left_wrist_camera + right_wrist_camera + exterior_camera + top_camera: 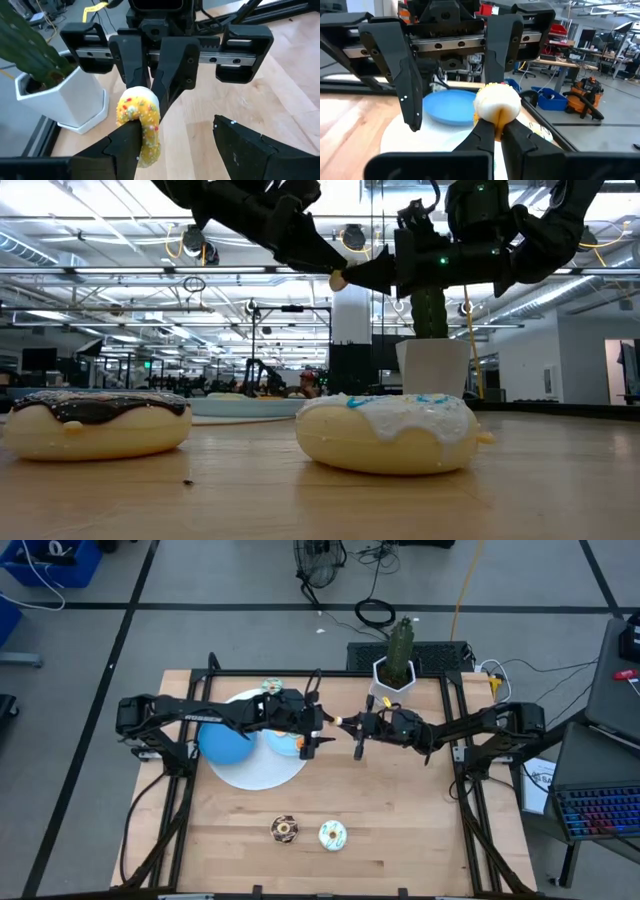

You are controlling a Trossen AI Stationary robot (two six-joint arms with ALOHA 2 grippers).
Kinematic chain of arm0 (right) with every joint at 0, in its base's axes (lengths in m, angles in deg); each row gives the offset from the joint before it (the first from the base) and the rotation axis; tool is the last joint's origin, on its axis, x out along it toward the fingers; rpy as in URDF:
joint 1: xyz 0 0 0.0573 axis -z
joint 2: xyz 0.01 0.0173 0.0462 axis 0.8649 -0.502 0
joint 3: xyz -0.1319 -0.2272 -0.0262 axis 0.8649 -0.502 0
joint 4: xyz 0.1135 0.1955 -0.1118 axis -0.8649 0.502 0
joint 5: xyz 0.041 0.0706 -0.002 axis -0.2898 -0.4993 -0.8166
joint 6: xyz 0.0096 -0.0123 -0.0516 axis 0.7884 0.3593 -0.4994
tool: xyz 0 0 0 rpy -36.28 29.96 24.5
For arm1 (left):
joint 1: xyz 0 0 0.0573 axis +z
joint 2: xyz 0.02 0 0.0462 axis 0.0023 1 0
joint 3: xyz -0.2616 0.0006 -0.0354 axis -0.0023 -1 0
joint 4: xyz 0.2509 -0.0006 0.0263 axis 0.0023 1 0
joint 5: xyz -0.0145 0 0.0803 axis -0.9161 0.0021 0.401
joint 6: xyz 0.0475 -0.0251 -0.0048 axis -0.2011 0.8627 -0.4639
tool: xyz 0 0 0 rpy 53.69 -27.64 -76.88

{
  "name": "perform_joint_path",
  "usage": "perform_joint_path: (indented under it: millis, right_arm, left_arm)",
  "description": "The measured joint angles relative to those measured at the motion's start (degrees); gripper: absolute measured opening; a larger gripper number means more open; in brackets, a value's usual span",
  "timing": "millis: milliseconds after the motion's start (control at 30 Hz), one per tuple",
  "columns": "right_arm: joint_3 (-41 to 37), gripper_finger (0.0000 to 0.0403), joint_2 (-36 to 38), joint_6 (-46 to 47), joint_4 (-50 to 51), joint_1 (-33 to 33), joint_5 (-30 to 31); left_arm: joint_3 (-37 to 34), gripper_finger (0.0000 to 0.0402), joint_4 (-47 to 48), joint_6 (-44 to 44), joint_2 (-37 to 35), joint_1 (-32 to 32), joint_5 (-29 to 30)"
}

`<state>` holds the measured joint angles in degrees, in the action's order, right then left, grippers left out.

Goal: Pick & Place donuts
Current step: Put the small yellow donut on the blue plate

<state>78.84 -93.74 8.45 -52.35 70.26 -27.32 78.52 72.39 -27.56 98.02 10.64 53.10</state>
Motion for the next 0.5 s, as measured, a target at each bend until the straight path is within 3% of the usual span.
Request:
perform_joint_path:
  millis: [367,500]
  right_arm:
    - [-0.7,0.0001,0.03,1.59,6.2,0.03,0.44]
    - [-0.7,0.0,0.03,1.61,8.47,0.01,3.16]
  left_arm:
    - [0.0,0.0243,1.61,-1.1,-0.12,0.12,1.96]
    - [-0.03,0.0243,1.72,-1.08,-0.12,0.05,2.41]
